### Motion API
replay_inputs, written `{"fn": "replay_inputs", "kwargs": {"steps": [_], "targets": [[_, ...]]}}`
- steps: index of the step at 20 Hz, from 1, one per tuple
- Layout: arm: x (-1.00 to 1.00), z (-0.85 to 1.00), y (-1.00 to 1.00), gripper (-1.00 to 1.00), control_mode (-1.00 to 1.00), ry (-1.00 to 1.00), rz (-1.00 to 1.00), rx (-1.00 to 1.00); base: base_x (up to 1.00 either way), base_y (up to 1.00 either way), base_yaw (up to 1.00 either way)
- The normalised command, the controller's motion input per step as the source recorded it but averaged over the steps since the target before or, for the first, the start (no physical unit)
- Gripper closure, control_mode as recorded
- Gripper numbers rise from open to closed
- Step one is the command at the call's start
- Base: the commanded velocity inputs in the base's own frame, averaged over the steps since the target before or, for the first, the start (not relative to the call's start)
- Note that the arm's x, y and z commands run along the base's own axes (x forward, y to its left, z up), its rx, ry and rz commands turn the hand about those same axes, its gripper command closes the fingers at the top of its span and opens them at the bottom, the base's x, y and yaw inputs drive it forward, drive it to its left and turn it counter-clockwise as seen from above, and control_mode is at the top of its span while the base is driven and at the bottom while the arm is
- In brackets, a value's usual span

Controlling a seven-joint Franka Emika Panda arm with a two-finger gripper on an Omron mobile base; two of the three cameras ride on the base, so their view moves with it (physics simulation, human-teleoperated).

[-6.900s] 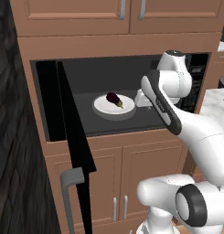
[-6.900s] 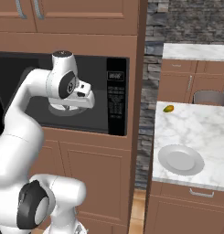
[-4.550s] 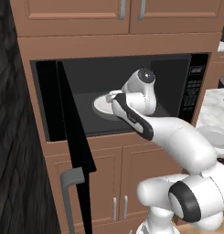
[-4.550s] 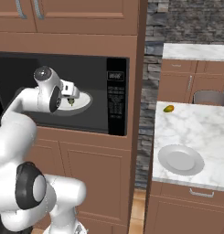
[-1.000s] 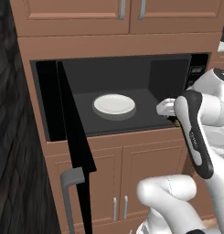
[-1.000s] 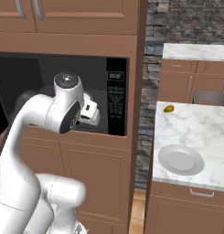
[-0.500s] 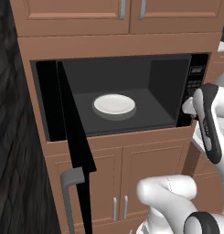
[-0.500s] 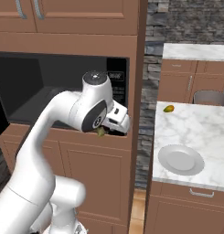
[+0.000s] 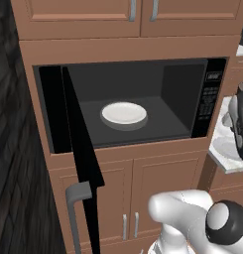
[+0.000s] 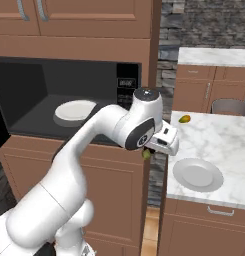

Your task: Pick the eggplant from the microwave and place it on plate located on the counter.

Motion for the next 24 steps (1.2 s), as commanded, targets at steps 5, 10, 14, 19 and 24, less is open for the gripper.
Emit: {"fn": "replay_inputs", "kwargs": {"steps": [5, 10, 14, 19, 24], "targets": [[0.40, -0.68, -1.00, 1.00, -1.00, 0.00, 0.18, 0.00, 0.00, 0.00, 0.00], [0.36, -0.53, -1.00, 1.00, -1.00, 0.00, 0.28, 0.01, 0.00, 0.00, 0.00], [0.36, -0.33, -0.91, 1.00, -1.00, 0.02, 0.15, 0.00, 0.00, 0.00, 0.00], [0.31, -0.33, -0.20, 1.00, -1.00, 0.01, 0.01, 0.00, 0.00, 0.00, 0.00], [0.41, -0.33, 0.00, 1.00, -1.00, 0.02, 0.00, 0.00, 0.00, 0.00, 0.00]]}}
